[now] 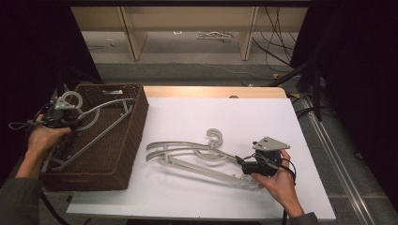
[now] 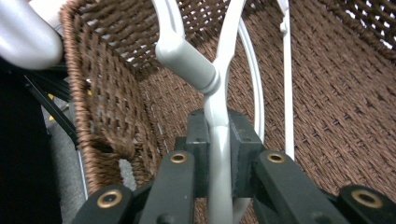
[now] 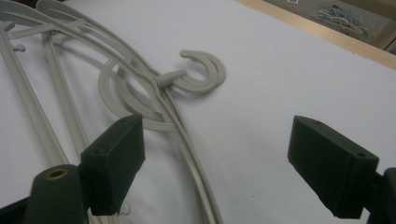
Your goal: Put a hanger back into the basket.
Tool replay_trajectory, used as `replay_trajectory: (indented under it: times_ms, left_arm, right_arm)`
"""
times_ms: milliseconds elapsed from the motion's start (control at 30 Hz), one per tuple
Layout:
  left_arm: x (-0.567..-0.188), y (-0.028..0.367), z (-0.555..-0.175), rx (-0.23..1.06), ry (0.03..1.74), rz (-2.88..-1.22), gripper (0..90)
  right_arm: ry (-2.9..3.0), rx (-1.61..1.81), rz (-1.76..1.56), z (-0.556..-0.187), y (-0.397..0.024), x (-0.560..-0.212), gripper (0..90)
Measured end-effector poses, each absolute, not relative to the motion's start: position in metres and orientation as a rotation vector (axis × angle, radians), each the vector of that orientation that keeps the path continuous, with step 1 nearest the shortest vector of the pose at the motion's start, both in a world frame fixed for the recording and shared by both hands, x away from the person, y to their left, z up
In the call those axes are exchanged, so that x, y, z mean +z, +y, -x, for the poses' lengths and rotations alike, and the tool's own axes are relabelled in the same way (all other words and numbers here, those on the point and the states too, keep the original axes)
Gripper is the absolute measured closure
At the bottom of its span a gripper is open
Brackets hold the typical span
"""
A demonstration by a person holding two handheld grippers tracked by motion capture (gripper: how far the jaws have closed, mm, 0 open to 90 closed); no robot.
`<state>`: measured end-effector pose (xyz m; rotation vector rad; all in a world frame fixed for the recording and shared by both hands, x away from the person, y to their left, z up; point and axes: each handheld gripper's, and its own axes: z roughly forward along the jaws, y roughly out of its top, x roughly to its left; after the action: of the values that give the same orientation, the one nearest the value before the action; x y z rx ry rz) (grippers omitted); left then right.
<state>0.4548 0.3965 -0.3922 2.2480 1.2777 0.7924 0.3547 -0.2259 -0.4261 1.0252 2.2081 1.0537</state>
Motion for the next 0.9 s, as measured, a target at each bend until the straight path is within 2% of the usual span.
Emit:
replay_trajectory:
  times_ms: [333, 633, 667, 733, 900]
  left_arm:
    - [-0.416, 0.391, -0.462, 0.771, 1.342, -2.345, 81.4]
    - [-0.423, 0.402, -0.463, 0.79, 1.415, -2.316, 80.8]
    - [-0.423, 0.402, -0.462, 0.81, 1.432, -2.303, 78.1]
    - [-0.421, 0.405, -0.46, 0.859, 1.455, -2.238, 65.2]
    - [-0.404, 0.41, -0.452, 0.876, 1.537, -2.025, 43.2]
  right_arm:
    - [2.209, 1.058, -1.02, -0.354, -0.225, -0.426, 19.9]
    - [2.211, 1.061, -1.013, -0.354, -0.224, -0.425, 19.9]
    - [2.214, 1.059, -1.01, -0.354, -0.224, -0.425, 20.0]
    - [2.217, 1.057, -1.013, -0.354, -0.224, -0.426, 20.1]
    - [2.215, 1.055, -1.03, -0.354, -0.224, -0.426, 20.1]
